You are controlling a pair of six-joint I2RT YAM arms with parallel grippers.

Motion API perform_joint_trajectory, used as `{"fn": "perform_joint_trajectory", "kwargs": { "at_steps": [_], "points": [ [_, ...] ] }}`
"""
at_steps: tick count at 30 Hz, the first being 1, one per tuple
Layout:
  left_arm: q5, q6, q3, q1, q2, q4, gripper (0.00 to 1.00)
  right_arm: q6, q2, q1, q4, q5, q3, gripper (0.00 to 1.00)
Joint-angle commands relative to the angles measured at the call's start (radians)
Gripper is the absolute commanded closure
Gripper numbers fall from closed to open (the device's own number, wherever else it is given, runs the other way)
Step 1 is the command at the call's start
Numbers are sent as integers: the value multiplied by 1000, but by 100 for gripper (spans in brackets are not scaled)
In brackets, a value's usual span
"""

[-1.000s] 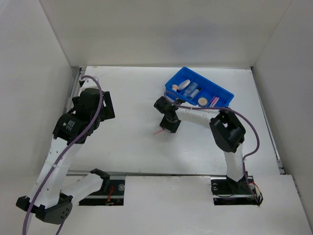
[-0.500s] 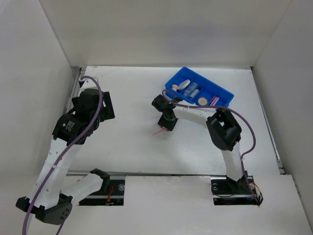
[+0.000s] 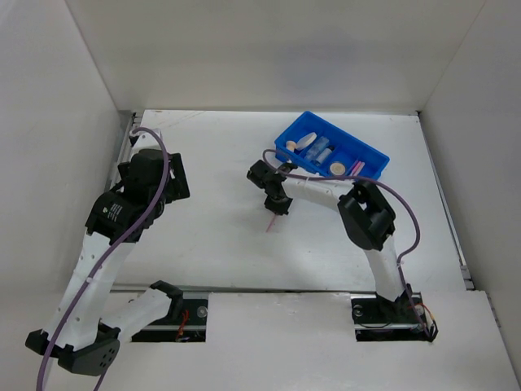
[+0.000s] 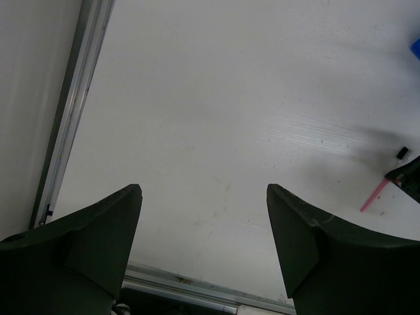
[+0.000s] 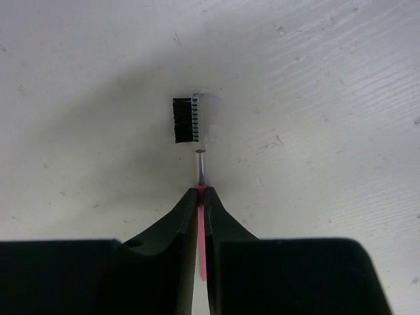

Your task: Organize the makeup

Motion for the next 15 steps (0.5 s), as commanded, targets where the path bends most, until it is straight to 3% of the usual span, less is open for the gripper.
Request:
{"fn": "perform_joint_trajectory", "kwargs": {
  "at_steps": [1, 9, 15],
  "points": [
    [-27, 14, -11, 1, -24, -1, 26, 9, 5, 15, -78, 86, 14, 88],
    [-27, 23, -11, 1, -24, -1, 26, -54, -220, 46, -103, 222, 1, 90],
    [-27, 23, -2, 1, -15, -1, 26, -158, -432, -154, -34, 227, -123, 90]
  ]
}}
